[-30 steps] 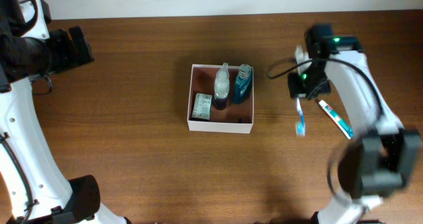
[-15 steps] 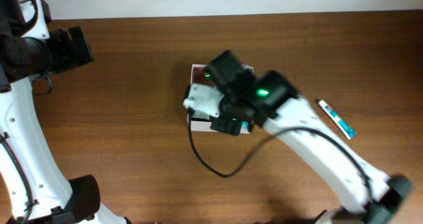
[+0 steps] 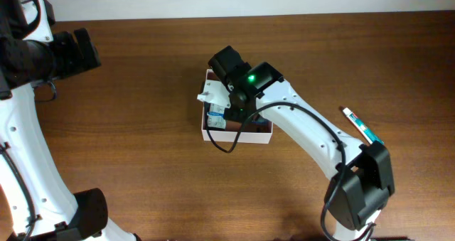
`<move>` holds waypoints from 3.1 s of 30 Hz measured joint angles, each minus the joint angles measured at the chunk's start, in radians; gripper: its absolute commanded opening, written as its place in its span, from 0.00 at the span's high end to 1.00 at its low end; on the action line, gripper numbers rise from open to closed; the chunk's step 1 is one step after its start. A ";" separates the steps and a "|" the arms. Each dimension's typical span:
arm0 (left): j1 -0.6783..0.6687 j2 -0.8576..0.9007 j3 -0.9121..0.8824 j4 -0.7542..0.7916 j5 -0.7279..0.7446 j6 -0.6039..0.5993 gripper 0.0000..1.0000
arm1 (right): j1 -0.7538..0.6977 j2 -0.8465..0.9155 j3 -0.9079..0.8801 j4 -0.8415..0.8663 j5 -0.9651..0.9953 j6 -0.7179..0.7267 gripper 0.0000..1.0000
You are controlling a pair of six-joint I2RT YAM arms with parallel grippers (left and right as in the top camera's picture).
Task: Pack container
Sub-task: 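Lay the toothbrush into the box and release, then grasp the Colgate toothpaste tube with the right gripper, then lower the toothpaste tube into the box and release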
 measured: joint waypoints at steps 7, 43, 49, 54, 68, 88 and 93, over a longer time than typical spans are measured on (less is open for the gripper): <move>0.000 0.000 0.000 0.000 0.000 0.000 0.01 | -0.074 -0.204 0.042 -0.121 0.047 0.320 0.37; 0.000 0.000 0.000 0.000 0.000 0.000 0.01 | -0.904 0.198 -0.171 0.028 -0.097 0.433 0.35; 0.000 0.000 0.000 0.000 0.000 0.000 0.01 | -0.905 0.178 -0.253 0.096 -0.088 0.430 0.60; 0.000 0.000 0.000 0.000 0.000 0.000 0.01 | -0.905 0.171 -0.263 0.098 -0.088 0.502 0.82; 0.000 0.000 0.000 0.000 0.000 0.000 0.01 | -0.899 0.172 -0.190 -0.080 -0.320 0.645 0.96; 0.000 0.000 0.000 0.000 0.000 0.000 0.00 | -0.112 -0.207 0.061 -0.180 -0.320 0.281 0.96; 0.000 0.000 0.000 0.000 0.000 0.000 0.01 | -0.094 -0.073 0.042 -0.108 -0.296 0.071 0.96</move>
